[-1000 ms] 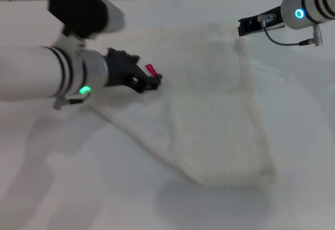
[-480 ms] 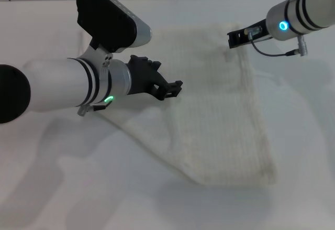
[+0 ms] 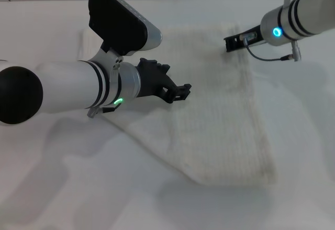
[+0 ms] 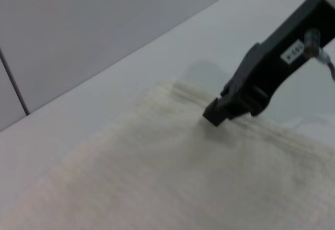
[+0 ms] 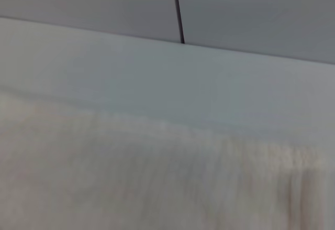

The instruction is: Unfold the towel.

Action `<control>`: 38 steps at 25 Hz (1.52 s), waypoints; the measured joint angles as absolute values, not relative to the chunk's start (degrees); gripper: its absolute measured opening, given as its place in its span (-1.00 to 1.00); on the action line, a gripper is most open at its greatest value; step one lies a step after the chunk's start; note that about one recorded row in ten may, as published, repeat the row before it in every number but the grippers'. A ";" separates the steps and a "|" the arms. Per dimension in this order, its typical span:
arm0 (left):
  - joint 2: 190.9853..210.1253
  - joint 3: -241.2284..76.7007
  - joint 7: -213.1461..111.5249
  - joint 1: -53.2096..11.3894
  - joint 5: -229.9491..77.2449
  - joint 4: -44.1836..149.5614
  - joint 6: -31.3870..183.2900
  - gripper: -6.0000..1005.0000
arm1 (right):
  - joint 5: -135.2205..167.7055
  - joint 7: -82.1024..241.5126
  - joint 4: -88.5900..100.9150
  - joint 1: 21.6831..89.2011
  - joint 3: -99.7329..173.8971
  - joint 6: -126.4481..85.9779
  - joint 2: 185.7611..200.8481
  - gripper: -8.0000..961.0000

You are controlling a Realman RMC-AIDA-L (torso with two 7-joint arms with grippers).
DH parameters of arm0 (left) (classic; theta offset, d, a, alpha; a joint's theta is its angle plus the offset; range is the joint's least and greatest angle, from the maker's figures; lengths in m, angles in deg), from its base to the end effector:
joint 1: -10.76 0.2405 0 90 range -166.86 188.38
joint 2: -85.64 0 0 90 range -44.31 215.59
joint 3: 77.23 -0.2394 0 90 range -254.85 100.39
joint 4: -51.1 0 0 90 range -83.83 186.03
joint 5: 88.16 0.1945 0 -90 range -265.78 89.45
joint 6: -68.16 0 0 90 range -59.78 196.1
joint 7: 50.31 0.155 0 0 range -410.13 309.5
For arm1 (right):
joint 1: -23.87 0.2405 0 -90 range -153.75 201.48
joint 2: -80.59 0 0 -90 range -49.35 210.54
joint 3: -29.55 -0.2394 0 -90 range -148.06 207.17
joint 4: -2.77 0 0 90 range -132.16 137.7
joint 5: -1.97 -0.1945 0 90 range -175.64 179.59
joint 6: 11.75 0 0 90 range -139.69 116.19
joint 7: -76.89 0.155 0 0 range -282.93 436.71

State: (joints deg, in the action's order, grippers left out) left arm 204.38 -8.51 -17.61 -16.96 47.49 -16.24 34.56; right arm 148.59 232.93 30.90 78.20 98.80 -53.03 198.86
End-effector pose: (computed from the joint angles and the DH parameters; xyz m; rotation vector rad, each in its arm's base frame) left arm -0.1512 0.3443 -0.0983 -2.5152 -0.5398 -0.0441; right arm 0.2065 0.4363 -0.0459 -2.1306 1.2339 -0.0773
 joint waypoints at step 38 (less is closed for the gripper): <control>204.46 -9.33 -18.06 -25.03 44.45 -3.36 39.79 0.18 | 148.23 231.93 28.83 78.98 98.98 -52.53 199.33 -0.98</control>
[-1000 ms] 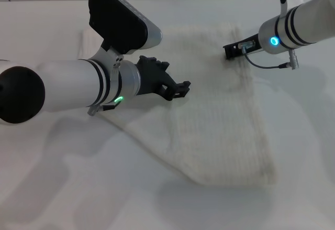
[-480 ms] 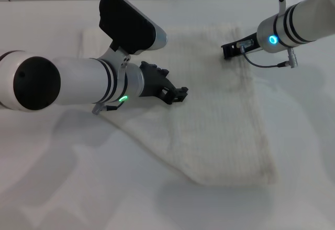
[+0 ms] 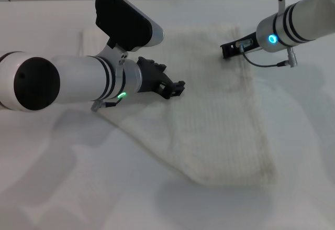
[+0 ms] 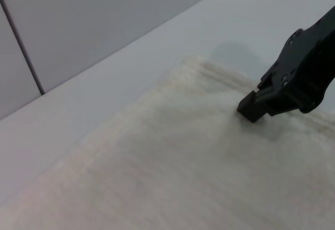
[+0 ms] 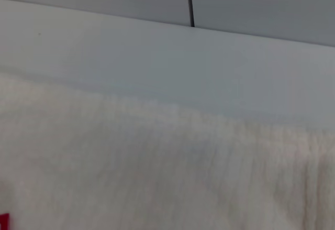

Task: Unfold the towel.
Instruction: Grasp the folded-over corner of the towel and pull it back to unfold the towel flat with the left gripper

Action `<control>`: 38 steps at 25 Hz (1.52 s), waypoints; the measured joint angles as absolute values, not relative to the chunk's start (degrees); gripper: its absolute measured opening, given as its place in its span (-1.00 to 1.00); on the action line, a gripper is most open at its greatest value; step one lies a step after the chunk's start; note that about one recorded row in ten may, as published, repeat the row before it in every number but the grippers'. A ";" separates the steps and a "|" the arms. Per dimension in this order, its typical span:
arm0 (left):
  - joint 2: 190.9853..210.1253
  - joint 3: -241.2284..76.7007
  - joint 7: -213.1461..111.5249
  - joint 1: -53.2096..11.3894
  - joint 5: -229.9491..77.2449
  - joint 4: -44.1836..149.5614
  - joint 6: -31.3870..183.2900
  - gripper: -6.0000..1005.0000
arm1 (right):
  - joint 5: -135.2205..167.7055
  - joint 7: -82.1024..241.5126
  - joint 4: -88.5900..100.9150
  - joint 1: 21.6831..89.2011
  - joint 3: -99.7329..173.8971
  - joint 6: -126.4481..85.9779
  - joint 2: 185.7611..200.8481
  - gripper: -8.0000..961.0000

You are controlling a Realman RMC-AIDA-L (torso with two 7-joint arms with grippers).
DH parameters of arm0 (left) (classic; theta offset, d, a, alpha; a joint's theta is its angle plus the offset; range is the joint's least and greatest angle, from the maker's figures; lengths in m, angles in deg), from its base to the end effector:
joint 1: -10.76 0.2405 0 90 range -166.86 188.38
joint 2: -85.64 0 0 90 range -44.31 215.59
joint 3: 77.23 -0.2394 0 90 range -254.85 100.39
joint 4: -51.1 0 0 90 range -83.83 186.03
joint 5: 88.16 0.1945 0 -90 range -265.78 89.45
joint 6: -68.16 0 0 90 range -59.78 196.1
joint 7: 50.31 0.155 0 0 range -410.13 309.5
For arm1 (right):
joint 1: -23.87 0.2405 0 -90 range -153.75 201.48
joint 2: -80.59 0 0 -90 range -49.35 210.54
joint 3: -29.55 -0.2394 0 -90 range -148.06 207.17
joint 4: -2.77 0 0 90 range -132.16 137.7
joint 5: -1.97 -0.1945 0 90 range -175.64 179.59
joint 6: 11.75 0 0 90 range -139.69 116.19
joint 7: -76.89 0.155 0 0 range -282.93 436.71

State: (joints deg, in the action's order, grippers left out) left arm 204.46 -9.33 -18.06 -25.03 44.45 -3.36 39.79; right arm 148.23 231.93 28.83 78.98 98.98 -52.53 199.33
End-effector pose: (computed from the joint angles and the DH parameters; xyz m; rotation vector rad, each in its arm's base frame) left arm -0.1624 0.3664 -0.1104 -2.4885 -0.5647 0.0175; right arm 0.2072 0.4322 -0.0544 -2.1511 1.2344 -0.0999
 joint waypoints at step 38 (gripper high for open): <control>204.16 -7.45 -19.90 -19.99 50.93 -17.93 30.34 -0.78 | 148.49 231.93 29.14 78.77 98.98 -52.80 199.33 -0.98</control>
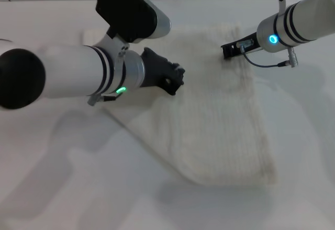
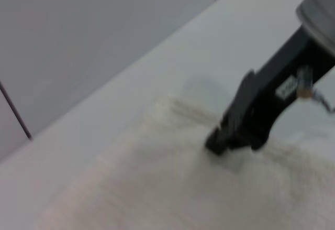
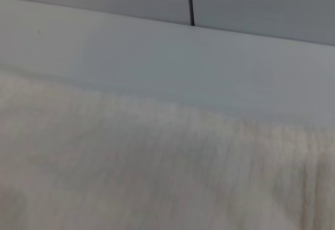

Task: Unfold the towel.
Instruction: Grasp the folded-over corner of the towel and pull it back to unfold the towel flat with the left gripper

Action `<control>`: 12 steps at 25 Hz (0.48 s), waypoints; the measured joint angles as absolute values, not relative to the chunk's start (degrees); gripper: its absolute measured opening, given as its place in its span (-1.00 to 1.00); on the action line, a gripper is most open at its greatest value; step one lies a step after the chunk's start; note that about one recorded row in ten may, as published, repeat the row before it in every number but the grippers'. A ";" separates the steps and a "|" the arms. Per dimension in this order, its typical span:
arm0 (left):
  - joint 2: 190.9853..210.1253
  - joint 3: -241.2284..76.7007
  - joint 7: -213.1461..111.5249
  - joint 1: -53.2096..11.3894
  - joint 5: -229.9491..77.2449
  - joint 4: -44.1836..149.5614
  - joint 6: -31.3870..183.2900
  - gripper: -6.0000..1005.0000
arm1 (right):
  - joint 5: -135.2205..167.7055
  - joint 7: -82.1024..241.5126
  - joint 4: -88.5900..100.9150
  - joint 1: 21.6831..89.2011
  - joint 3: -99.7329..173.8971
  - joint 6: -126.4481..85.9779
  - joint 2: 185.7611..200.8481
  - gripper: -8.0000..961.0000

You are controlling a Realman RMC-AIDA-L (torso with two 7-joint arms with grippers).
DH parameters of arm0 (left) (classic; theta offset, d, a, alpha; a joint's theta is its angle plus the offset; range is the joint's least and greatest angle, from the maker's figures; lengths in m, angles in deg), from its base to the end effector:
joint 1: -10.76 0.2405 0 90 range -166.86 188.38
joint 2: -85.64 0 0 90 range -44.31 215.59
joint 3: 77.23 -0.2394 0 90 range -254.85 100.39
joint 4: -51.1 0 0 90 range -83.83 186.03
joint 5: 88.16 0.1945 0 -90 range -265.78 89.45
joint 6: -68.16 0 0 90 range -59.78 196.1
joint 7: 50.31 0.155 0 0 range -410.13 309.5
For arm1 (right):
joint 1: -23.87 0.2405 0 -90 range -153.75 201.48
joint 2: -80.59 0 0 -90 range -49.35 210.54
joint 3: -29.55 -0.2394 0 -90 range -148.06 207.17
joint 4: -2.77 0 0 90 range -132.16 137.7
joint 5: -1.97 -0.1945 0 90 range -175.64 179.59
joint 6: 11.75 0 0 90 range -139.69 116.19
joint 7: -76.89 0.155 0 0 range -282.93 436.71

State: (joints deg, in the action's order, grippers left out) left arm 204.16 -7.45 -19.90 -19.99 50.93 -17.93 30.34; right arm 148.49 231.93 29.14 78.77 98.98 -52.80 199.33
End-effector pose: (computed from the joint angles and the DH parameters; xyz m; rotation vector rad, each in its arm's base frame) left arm -0.1361 0.3510 -0.0934 -2.5346 -0.4810 0.0026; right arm 0.2081 0.4317 -0.0538 -2.1520 1.2328 -0.1046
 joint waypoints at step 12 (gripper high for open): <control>204.19 -8.31 -37.36 -12.90 70.59 -36.62 20.07 -0.83 | 148.35 231.94 29.58 78.43 98.98 -53.16 199.33 -0.99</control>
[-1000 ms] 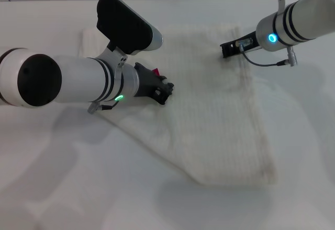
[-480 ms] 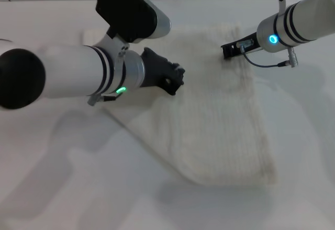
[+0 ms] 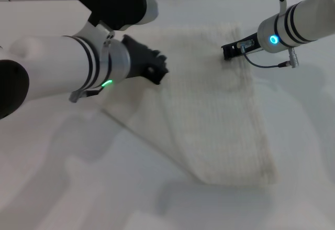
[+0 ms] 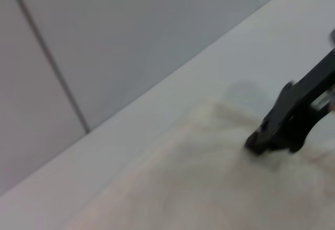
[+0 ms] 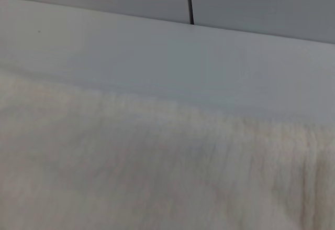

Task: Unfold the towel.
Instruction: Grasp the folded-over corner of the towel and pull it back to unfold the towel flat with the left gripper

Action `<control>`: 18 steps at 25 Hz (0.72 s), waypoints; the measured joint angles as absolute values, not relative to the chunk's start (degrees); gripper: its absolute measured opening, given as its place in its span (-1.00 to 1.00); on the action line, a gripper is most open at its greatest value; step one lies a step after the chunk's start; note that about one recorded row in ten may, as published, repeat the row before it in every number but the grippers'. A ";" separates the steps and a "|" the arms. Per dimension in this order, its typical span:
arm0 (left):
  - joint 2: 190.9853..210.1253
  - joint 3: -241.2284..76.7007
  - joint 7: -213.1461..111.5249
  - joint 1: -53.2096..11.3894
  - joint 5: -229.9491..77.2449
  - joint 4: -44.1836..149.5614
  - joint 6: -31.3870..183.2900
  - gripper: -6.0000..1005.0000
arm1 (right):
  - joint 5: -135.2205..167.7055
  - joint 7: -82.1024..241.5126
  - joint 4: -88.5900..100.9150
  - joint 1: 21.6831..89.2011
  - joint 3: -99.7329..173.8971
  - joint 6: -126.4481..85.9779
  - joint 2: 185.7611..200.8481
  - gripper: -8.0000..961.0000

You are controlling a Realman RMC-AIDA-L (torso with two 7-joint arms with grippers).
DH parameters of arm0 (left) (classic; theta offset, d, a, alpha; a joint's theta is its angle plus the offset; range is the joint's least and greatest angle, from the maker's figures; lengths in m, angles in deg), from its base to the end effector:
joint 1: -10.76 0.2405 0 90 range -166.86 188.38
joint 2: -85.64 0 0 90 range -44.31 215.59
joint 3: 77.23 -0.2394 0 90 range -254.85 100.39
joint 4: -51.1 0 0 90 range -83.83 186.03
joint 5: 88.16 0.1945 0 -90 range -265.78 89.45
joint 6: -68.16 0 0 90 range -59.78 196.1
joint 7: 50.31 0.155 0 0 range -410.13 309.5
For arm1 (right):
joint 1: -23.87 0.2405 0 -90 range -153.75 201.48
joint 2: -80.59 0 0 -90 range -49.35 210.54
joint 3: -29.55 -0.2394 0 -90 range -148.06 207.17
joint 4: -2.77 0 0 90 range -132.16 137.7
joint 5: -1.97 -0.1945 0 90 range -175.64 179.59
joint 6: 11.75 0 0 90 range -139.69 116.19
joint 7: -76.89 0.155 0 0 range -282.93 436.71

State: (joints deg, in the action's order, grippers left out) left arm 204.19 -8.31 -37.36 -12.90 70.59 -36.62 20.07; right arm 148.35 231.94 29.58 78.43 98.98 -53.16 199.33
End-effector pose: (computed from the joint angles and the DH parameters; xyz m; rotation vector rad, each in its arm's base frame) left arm -0.1214 0.3358 -0.0579 -2.3922 -0.5092 0.0482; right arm 0.2087 0.4309 -0.0534 -2.1522 1.2385 -0.1025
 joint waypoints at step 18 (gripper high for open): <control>204.12 -9.31 -47.23 -12.03 77.32 -43.55 1.03 -0.84 | 148.23 232.14 31.45 77.56 98.98 -54.22 199.42 -0.98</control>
